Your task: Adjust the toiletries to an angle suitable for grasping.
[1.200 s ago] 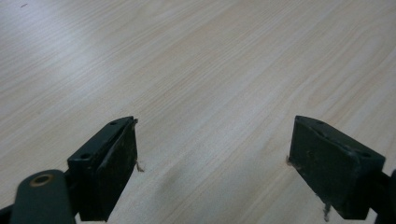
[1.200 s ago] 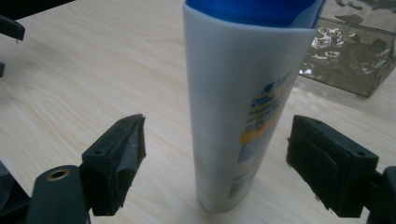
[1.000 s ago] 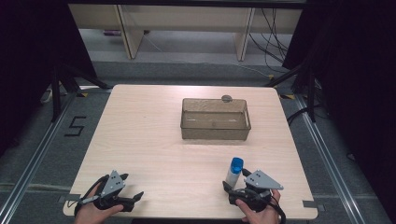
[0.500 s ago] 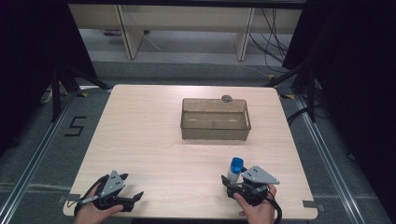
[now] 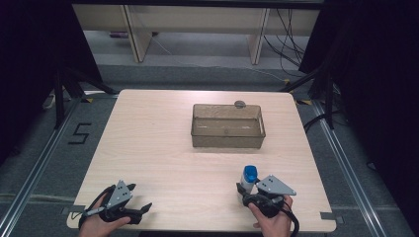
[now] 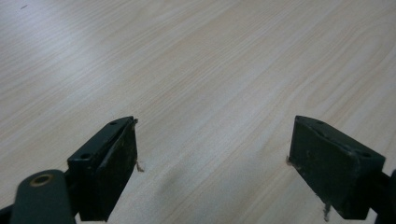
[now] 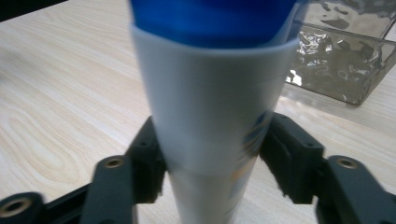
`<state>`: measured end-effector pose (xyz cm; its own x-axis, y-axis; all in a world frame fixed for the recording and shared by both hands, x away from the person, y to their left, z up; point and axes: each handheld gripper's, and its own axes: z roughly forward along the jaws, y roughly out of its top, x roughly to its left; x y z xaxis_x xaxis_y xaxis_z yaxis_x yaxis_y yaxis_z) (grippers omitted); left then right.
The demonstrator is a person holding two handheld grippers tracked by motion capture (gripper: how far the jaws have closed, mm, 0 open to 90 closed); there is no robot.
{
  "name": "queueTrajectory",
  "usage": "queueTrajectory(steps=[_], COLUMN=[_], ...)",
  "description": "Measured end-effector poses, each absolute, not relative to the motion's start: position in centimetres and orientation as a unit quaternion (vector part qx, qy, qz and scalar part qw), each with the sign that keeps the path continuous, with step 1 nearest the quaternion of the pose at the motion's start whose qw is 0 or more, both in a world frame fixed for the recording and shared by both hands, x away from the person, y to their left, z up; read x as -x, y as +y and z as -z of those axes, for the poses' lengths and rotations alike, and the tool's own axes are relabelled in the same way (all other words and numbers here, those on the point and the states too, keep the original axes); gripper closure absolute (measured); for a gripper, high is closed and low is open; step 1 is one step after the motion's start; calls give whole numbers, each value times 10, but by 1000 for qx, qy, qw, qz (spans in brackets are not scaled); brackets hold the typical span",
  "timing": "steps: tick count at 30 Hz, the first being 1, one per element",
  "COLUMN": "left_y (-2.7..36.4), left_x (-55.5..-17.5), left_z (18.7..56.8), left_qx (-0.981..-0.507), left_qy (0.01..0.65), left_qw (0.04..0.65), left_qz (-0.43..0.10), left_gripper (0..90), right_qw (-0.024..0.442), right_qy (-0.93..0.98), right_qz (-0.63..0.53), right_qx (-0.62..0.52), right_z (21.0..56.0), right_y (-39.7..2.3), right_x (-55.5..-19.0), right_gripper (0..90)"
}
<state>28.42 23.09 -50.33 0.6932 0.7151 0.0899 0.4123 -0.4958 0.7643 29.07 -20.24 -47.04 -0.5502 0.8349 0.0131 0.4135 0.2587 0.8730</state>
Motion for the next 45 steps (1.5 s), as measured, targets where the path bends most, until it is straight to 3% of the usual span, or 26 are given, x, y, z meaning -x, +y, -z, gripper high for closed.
queueTrajectory(steps=[23, 45], left_y=[231, 231], left_x=[-284, -284], left_z=[503, 503], left_qx=[-840, -841], left_qy=[337, 334], left_qw=[373, 374], left_qz=[-203, -203], left_gripper=[148, 148], right_qw=[214, 220], right_qy=[747, 751], right_qz=[-454, -457], right_qx=[-437, -423], right_z=[469, 473], right_y=[-207, -204], right_x=[-290, -293], right_gripper=[536, 477])
